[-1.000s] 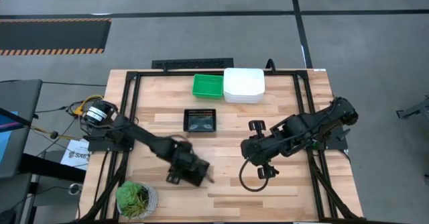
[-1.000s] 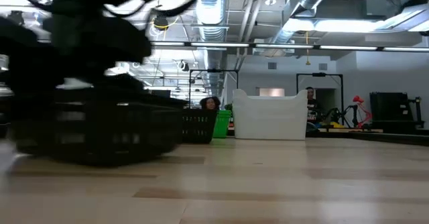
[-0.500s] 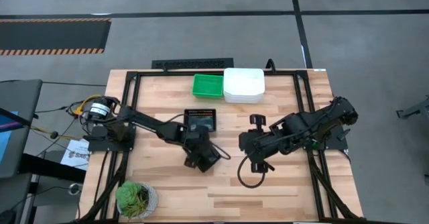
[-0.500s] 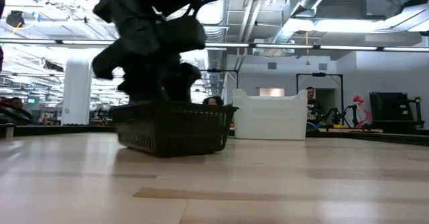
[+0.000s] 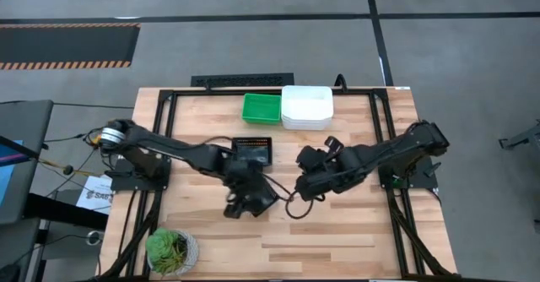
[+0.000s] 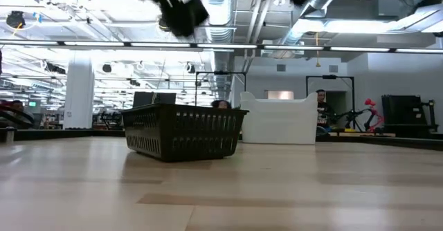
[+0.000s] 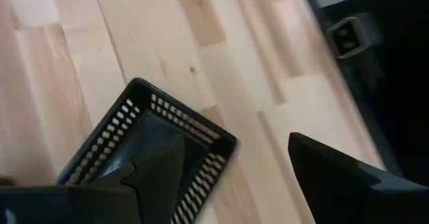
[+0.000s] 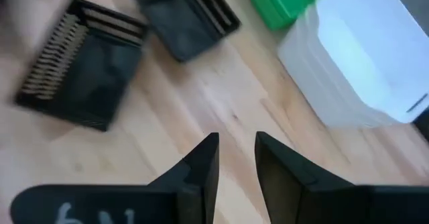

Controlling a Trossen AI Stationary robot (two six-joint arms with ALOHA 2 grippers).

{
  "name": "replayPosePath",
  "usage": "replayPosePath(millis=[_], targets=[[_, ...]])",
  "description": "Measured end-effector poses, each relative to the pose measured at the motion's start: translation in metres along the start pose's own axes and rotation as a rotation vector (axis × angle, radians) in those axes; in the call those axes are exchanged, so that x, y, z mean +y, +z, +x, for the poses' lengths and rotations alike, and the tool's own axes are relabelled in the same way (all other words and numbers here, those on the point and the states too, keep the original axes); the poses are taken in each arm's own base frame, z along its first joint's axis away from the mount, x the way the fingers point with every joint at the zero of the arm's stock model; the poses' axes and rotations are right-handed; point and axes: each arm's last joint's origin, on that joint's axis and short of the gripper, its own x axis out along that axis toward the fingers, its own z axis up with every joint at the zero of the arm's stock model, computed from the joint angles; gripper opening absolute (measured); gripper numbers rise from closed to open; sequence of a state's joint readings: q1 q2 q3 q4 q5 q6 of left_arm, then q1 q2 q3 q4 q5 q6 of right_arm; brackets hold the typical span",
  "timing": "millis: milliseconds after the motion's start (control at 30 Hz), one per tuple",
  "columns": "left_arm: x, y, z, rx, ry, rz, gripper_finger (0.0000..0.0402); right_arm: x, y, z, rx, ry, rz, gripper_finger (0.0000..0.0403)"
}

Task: Stack baskets by color
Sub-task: Stack the bottom black bin on the black bin

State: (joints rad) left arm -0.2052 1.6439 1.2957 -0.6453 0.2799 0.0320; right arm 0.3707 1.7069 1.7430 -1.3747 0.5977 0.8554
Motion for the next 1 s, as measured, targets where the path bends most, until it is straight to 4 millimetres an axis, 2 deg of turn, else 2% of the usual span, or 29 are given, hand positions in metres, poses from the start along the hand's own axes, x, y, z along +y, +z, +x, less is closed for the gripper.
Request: replayPosePath(millis=[100,200,367,500,633,733,833,1000], targets=[[-0.02,-0.001,-0.038,-0.04,0.012,0.016,0.0256,0.005,-0.011,0.025,0.035,-0.014,0.044,0.0118],[-0.038,-0.01,-0.082,-0.112,0.079,0.005,0.0256,0.015,-0.017,0.047,0.033,0.049,0.1,0.0118],[-0.064,-0.027,-0.149,-0.333,0.277,-0.04,0.0256,0.03,-0.01,0.082,-0.038,0.289,0.162,0.0118],[-0.077,-0.045,-0.189,-0.488,0.388,-0.077,0.0256,0.03,-0.002,0.102,-0.096,0.405,0.198,0.0118],[-0.083,-0.062,-0.215,-0.58,0.426,-0.118,0.0256,0.022,0.0,0.117,-0.119,0.4,0.215,0.0128],[-0.084,-0.071,-0.229,-0.629,0.431,-0.149,0.0256,0.021,0.001,0.125,-0.119,0.385,0.212,0.015],[-0.084,-0.08,-0.238,-0.645,0.45,-0.167,0.0256,0.026,-0.001,0.139,-0.098,0.369,0.205,0.018],[-0.082,-0.09,-0.248,-0.683,0.523,-0.197,0.0256,0.048,-0.008,0.172,-0.054,0.414,0.195,0.0217]])
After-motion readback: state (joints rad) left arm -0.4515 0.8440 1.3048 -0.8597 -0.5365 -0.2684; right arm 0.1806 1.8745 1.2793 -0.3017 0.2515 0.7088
